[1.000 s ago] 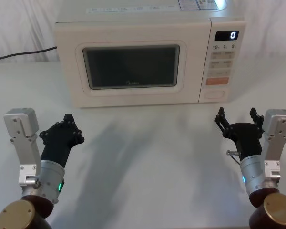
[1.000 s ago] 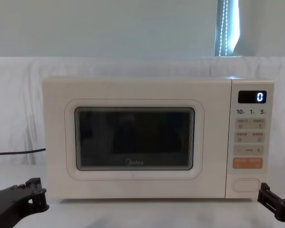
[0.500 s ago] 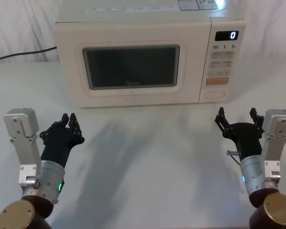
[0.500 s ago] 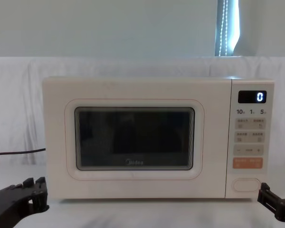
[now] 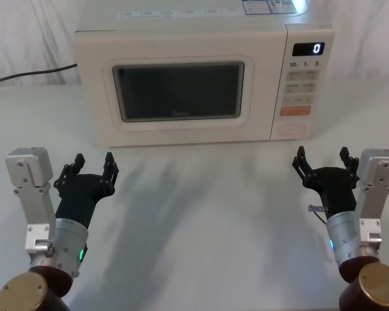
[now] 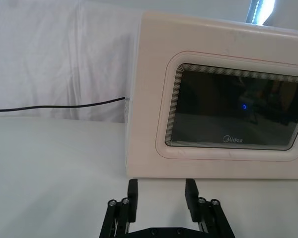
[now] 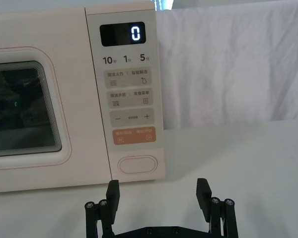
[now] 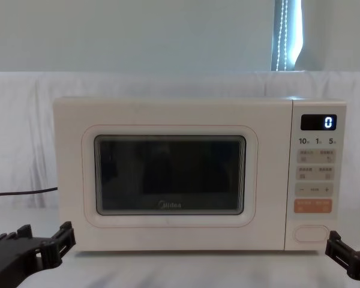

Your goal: Press the button to open the microwave door with one hand; close the microwave door with the other hand.

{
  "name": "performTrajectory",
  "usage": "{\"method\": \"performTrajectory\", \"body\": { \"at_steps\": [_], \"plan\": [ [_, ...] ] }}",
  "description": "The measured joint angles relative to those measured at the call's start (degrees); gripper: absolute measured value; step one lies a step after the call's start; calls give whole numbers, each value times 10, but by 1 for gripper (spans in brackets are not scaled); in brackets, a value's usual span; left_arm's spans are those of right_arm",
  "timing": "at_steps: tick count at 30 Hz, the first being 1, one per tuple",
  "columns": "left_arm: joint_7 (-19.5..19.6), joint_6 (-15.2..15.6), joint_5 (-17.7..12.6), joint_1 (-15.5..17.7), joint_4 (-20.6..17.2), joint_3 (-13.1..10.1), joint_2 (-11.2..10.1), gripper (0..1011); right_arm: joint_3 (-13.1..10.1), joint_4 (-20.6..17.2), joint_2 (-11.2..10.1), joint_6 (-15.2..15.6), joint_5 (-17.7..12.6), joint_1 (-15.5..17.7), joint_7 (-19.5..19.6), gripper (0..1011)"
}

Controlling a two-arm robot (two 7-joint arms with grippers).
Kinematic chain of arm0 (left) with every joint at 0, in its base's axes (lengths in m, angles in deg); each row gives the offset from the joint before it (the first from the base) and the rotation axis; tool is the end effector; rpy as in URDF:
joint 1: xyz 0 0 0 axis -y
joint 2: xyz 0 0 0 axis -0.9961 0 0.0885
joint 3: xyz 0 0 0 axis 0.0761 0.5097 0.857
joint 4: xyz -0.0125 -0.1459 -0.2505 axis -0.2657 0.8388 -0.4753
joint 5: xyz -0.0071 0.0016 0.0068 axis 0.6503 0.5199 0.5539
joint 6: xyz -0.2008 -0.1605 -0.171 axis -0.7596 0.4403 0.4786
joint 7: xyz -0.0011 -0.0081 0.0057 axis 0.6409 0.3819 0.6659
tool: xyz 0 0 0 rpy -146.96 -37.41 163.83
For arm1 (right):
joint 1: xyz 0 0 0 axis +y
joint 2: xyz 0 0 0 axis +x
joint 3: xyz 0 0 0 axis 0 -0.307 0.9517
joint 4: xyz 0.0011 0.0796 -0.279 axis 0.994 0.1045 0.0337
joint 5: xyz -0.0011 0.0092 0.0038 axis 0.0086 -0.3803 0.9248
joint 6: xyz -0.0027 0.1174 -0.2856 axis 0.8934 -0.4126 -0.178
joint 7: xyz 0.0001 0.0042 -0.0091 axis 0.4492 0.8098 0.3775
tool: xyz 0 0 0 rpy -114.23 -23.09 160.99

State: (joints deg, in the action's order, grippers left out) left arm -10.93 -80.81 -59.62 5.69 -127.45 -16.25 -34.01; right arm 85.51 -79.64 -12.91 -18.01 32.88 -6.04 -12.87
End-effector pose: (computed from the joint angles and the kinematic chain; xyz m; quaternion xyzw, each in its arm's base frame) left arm 0.3313 -0.0016 -0.2993 -0.0487 0.0362 0.6616 0.7474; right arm 0.3536 0.0427 -0.3411 0.0719 -0.0098 -0.6995 0.7109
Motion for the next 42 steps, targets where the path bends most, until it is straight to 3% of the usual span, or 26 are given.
{"method": "performTrajectory", "body": {
  "at_steps": [13,42],
  "plan": [
    [0,0,0,0,0,0,0,999,0,0,0,0,0,0,0,1002],
    [0,0,0,0,0,0,0,1001,0,0,0,0,0,0,0,1002]
  ]
}}
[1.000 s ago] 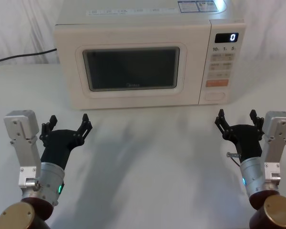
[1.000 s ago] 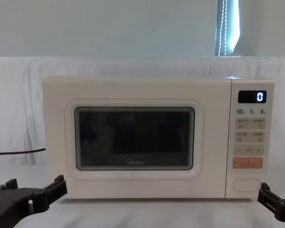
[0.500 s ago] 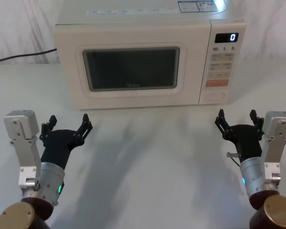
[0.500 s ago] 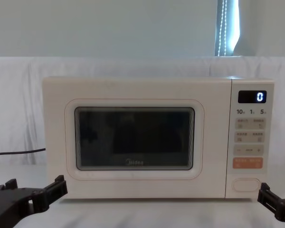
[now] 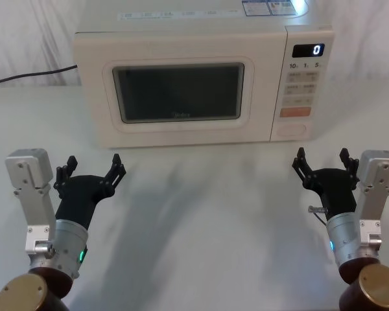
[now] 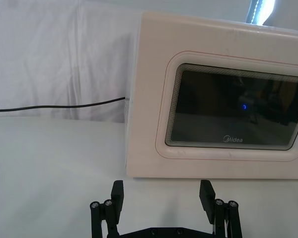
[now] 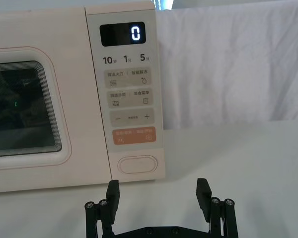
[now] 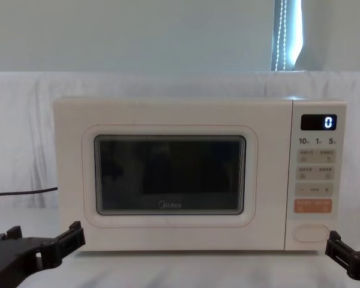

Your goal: Press the button to open the microwave door with one hand; close the microwave door with the other hand.

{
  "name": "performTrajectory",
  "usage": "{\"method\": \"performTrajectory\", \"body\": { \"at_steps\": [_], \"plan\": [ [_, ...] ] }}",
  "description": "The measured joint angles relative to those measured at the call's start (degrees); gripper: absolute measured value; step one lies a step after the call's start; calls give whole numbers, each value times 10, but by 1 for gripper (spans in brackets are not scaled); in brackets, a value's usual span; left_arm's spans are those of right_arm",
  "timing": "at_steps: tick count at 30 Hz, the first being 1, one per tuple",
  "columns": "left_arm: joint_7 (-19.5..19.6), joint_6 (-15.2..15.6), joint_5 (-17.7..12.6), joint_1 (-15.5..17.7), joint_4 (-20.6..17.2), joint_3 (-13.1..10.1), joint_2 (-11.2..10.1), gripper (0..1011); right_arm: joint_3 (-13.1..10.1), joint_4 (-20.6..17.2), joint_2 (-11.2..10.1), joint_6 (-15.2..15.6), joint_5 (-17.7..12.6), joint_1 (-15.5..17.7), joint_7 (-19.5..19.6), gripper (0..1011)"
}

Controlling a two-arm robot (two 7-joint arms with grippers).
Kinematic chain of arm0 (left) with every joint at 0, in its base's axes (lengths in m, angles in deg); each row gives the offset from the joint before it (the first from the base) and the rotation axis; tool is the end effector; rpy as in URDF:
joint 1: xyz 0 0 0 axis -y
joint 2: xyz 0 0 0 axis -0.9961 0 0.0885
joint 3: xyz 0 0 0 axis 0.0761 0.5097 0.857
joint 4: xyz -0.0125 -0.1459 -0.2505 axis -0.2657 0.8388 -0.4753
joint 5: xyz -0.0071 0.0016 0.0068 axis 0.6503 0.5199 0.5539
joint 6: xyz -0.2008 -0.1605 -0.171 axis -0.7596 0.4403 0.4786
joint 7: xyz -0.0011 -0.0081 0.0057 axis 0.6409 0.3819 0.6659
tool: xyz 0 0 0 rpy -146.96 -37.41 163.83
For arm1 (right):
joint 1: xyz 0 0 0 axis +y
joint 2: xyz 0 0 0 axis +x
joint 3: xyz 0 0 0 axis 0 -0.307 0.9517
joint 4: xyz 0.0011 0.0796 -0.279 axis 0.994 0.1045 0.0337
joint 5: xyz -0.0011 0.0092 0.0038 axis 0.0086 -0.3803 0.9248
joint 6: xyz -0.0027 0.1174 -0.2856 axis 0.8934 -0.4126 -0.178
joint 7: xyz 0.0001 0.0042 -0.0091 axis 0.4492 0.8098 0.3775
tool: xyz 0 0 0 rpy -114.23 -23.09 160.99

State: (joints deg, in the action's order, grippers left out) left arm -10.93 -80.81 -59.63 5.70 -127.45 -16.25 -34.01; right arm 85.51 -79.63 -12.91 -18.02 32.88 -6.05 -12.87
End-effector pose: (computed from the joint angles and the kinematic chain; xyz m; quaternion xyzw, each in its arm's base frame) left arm 0.3313 -0.0016 -0.2993 -0.0487 0.0361 0.6616 0.7474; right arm 0.3536 0.0427 -0.3411 0.0720 -0.0098 -0.6995 0.7109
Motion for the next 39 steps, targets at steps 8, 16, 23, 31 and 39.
{"method": "performTrajectory", "body": {
  "at_steps": [8,16,23,31,39],
  "plan": [
    [0,0,0,0,0,0,0,1001,0,0,0,0,0,0,0,1002],
    [0,0,0,0,0,0,0,1001,0,0,0,0,0,0,0,1002],
    [0,0,0,0,0,0,0,1001,0,0,0,0,0,0,0,1002],
    [0,0,0,0,0,0,0,1001,0,0,0,0,0,0,0,1002],
    [0,0,0,0,0,0,0,1001,0,0,0,0,0,0,0,1002]
  ]
}}
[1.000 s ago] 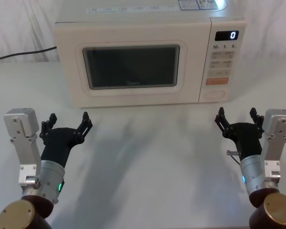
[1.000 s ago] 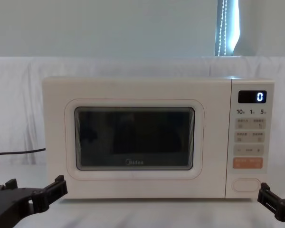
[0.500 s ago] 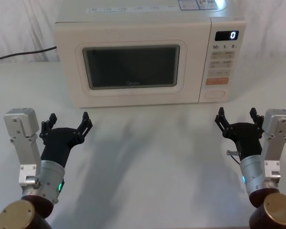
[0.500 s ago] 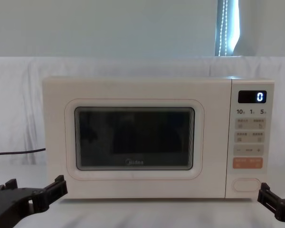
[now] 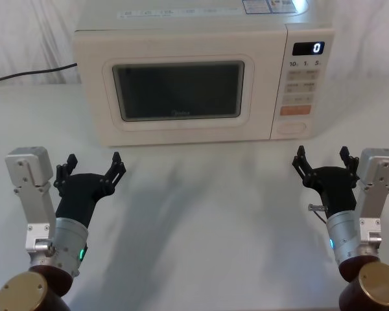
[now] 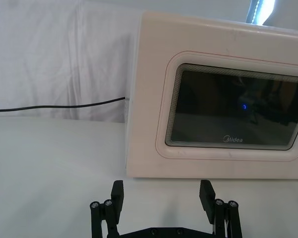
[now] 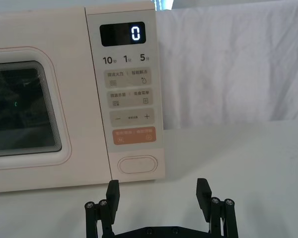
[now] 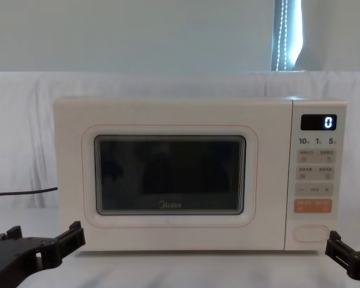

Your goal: Press the button to open the microwave door with one hand; close the microwave door with the other hand.

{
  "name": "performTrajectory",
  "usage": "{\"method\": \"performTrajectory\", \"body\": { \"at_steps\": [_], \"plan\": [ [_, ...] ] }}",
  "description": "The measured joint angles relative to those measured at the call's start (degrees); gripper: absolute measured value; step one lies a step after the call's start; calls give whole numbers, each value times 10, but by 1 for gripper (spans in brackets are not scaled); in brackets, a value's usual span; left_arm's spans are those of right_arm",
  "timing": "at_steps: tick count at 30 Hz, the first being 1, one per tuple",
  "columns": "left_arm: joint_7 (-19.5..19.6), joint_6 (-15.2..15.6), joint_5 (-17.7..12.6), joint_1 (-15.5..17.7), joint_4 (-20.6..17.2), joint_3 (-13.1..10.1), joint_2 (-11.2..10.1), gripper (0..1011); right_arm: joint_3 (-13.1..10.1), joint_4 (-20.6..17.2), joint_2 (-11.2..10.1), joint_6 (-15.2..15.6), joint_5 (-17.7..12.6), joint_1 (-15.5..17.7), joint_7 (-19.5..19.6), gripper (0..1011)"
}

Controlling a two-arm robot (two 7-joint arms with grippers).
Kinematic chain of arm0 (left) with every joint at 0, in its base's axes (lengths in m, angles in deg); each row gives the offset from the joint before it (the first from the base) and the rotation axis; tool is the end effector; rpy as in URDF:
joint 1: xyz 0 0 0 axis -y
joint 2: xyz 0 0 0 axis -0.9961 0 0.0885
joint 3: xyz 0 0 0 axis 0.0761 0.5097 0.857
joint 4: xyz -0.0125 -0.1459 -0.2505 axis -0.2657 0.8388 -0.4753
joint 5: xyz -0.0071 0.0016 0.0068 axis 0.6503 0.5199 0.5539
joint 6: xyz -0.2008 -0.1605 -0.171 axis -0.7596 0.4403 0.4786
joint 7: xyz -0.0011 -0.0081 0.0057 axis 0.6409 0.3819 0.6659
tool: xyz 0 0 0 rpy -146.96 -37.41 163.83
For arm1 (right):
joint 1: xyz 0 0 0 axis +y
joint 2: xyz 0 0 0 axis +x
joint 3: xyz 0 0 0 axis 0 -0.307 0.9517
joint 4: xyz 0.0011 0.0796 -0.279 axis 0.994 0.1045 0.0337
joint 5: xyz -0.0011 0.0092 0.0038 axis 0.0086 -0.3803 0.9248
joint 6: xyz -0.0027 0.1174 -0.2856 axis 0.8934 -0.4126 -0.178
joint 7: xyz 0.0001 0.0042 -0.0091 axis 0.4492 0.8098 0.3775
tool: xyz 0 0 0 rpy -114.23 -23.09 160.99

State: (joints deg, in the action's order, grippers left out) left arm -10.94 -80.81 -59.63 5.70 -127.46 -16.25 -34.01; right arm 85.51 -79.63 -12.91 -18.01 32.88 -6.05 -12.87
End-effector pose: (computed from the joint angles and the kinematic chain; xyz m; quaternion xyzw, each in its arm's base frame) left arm 0.3313 -0.0016 -0.2992 -0.0488 0.0360 0.6616 0.7474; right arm 0.3536 0.0427 -0.3411 0.0719 -0.0098 -0.6995 0.7109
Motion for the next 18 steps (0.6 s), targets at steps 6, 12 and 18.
{"method": "performTrajectory", "body": {
  "at_steps": [6,12,18],
  "plan": [
    [0,0,0,0,0,0,0,1001,0,0,0,0,0,0,0,1002],
    [0,0,0,0,0,0,0,1001,0,0,0,0,0,0,0,1002],
    [0,0,0,0,0,0,0,1001,0,0,0,0,0,0,0,1002]
  ]
}}
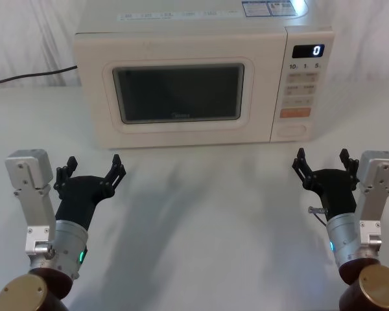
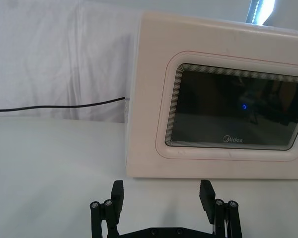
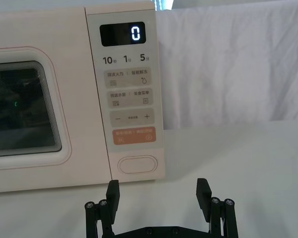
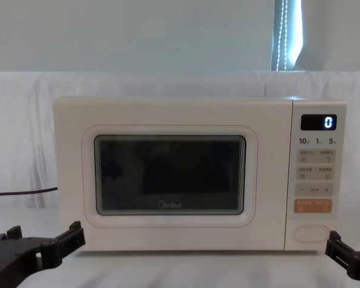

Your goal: Press the button to open the microwave door with one hand; close the microwave door with the other hand.

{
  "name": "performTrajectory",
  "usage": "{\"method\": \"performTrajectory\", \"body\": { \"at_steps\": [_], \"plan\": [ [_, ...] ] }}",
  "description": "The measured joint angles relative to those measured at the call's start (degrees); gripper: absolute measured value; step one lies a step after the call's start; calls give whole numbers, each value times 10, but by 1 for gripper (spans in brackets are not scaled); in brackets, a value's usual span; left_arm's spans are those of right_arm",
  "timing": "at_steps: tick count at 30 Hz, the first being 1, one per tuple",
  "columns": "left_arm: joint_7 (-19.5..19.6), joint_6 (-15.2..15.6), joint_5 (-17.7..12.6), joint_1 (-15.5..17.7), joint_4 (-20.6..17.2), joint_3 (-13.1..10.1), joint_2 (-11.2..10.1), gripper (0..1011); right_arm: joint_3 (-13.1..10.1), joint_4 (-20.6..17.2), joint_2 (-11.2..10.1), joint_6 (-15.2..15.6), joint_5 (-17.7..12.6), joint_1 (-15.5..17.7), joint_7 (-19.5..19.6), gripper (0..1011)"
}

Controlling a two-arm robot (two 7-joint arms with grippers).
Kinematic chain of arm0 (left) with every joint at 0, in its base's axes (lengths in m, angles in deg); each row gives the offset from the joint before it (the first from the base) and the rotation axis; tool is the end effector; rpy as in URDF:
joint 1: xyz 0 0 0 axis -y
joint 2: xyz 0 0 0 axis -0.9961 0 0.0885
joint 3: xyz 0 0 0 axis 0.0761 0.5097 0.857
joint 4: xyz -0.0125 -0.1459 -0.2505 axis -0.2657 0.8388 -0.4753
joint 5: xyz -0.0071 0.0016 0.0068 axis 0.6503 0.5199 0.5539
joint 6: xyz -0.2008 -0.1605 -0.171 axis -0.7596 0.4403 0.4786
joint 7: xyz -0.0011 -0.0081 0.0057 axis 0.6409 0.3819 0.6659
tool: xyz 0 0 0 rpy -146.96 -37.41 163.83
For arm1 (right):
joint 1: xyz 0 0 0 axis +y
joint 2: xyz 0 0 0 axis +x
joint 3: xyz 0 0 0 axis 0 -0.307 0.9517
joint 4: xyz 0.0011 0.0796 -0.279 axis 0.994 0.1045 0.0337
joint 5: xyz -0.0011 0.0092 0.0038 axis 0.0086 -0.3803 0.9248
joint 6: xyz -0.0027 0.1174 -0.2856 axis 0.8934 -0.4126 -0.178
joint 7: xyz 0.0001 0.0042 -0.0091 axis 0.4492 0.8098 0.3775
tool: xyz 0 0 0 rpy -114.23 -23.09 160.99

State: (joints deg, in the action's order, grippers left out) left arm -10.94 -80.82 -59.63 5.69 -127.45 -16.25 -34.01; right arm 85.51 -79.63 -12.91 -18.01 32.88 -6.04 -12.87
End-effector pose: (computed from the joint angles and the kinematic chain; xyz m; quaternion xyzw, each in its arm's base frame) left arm 0.3313 -0.0016 -0.2993 -0.0487 0.0361 0.6617 0.7473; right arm 0.3536 0.0427 -0.3412 0.0719 -0.0097 -0.6995 0.7109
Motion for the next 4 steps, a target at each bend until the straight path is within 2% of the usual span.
{"method": "performTrajectory", "body": {
  "at_steps": [4],
  "plan": [
    [0,0,0,0,0,0,0,1001,0,0,0,0,0,0,0,1002]
  ]
}}
